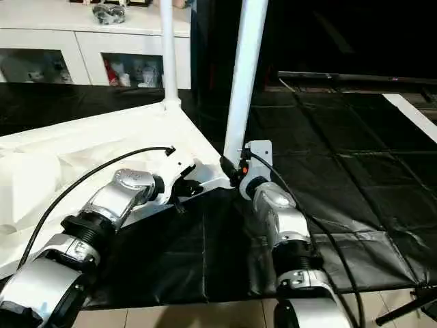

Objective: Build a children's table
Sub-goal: Rotate leg to tighten

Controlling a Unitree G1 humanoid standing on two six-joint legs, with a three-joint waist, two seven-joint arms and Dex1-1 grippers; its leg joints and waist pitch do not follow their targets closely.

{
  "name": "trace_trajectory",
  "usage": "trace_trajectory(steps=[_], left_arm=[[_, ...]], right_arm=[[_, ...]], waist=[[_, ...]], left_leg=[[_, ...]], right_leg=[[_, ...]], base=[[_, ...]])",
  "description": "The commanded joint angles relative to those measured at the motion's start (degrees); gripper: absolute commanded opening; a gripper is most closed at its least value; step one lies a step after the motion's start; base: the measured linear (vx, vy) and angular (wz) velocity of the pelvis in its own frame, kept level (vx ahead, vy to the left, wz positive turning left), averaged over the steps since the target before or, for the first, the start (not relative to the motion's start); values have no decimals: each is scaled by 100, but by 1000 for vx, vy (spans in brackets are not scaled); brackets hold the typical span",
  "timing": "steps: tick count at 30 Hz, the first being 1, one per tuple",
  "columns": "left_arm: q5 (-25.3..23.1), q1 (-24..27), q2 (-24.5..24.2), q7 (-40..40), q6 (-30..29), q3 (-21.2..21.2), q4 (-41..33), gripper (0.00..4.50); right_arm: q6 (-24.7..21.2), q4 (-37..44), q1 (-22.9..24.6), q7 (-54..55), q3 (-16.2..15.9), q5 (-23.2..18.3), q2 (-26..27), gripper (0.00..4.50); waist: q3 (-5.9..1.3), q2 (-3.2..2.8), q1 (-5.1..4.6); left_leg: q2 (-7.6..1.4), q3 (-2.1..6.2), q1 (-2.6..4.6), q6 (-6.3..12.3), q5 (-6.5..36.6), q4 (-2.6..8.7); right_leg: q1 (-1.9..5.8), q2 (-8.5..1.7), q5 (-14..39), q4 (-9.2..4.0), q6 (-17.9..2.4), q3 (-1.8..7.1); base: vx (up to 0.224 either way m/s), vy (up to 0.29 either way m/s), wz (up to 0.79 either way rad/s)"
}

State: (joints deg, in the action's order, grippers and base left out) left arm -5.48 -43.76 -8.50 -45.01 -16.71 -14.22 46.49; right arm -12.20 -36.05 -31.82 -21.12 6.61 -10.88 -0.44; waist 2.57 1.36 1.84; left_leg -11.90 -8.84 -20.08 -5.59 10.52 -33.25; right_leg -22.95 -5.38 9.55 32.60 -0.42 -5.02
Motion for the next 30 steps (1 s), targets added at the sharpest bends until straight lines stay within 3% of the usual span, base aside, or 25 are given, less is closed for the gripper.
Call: trace_trajectory(steps=[1, 6, 8, 11, 14, 16, 17, 20, 24, 26, 30], left_arm=[[-30, -86, -41, -78, 266, -51, -83, 0], [-48, 80, -373, -644, 550, -185, -181, 0], [-59, 165, -556, -1004, 834, -274, -227, 0], [-26, 278, -876, -1719, 1260, -412, -247, 0], [100, 348, -1085, -2375, 1440, -498, -313, 0], [127, 387, -1194, -2736, 1588, -561, -357, 0], [144, 400, -1266, -2974, 1739, -611, -366, 0], [171, 381, -1340, -3287, 1938, -689, -348, 0], [224, 384, -1398, -3601, 2036, -769, -431, 0], [241, 395, -1447, -3863, 2126, -860, -512, 0], [274, 471, -1514, -4230, 2146, -978, -767, 0]], right_arm=[[-159, -43, 189, -428, -327, -121, 138, 285], [-51, 284, 430, -1171, -203, -316, -215, 336], [-34, 455, 563, -1676, -258, -344, -529, 362], [-255, 778, 735, -2711, -378, -533, -1178, 395], [-64, 828, 728, -3324, -475, -517, -1609, 409], [113, 823, 698, -3641, -506, -494, -1791, 437], [132, 860, 669, -4034, -599, -506, -1966, 445], [137, 935, 609, -4750, -869, -474, -2239, 447], [149, 1012, 571, -5313, -1150, -473, -2392, 447], [136, 1009, 520, -5686, -1376, -448, -2461, 447], [229, 695, 328, -5980, -1546, -348, -2395, 430]], waist=[[-284, -14, 9], [-306, 8, 53], [-317, 21, 74], [-357, 12, 134], [-387, -7, 191], [-390, -10, 196], [-401, -22, 227], [-411, -28, 274], [-391, -23, 345], [-378, 11, 374], [-359, 11, 392]], left_leg=[[-37, -15, 37, 163, 2270, 470], [-60, -31, -50, 268, 1779, 488], [-63, -52, -21, 268, 1646, 462], [-89, -80, -26, 432, 1249, 431], [-109, -93, -40, 478, 804, 401], [-114, -101, -38, 487, 690, 395], [-129, -125, -9, 531, 608, 374], [-157, -158, 9, 600, 538, 352], [-167, -186, 28, 568, 822, 360], [-170, -190, 28, 458, 964, 372], [-182, -179, 17, 321, 1057, 388]], right_leg=[[190, -268, 2958, -544, -609, 147], [273, -283, 2530, -473, -709, 185], [258, -285, 2437, -454, -796, 202], [297, -273, 1733, -363, -1023, 225], [324, -281, 1014, -250, -1287, 220], [326, -270, 767, -212, -1380, 221], [325, -248, 422, -161, -1542, 213], [328, -225, 56, -99, -1681, 203], [316, -261, 366, -128, -1667, 217], [314, -270, 712, -163, -1564, 217], [302, -291, 1078, -172, -1460, 222]], base=[[0, 0, 0], [0, 0, 0], [0, 0, 0], [35, -19, 4], [54, -21, 3], [26, -8, 0], [56, 6, 1], [38, 11, 1], [0, 0, 0], [0, 0, 0], [0, 0, 0]])
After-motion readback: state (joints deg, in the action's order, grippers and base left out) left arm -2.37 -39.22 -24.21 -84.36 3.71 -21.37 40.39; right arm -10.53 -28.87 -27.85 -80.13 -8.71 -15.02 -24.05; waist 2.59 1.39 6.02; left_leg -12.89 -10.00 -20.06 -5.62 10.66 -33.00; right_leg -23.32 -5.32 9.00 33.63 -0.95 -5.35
